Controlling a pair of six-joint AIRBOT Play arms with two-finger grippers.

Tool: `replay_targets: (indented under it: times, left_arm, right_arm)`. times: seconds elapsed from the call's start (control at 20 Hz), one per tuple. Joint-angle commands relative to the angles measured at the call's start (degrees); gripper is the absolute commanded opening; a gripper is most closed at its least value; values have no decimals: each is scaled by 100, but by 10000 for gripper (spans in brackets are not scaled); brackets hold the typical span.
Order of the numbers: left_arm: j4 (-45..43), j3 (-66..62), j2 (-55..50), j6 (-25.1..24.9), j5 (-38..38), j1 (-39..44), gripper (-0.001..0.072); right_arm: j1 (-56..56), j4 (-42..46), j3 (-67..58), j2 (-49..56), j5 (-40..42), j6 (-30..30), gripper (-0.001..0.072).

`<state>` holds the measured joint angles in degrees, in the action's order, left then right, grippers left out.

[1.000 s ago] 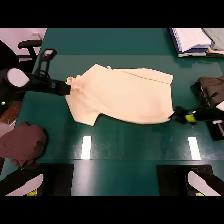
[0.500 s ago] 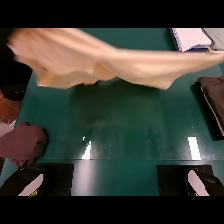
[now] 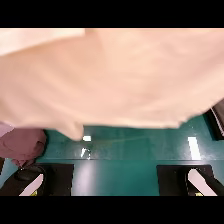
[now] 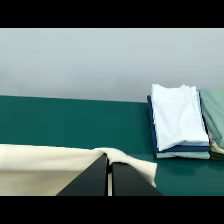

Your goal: Fold the shirts.

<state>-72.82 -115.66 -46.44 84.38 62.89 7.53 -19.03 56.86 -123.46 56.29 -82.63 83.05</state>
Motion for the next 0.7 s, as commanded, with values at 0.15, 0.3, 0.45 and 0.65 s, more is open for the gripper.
replay_targets:
  times: [0.15,0.3,0.45,0.65]
  left_arm:
    - [-330,1825,-1012,271,669,-7,26]
    - [-308,2763,-2020,264,529,-7,26]
    - [-367,3018,-3202,50,-122,-9,26]
    - [-372,3018,-4225,-83,-1421,-26,26]
  right_arm:
    - [1397,1095,1263,1259,-297,118,15]
    - [2033,1921,1690,2361,-592,118,15]
    - [2120,1978,1692,3560,-586,116,15]
    - [2111,1967,824,4769,-439,114,15]
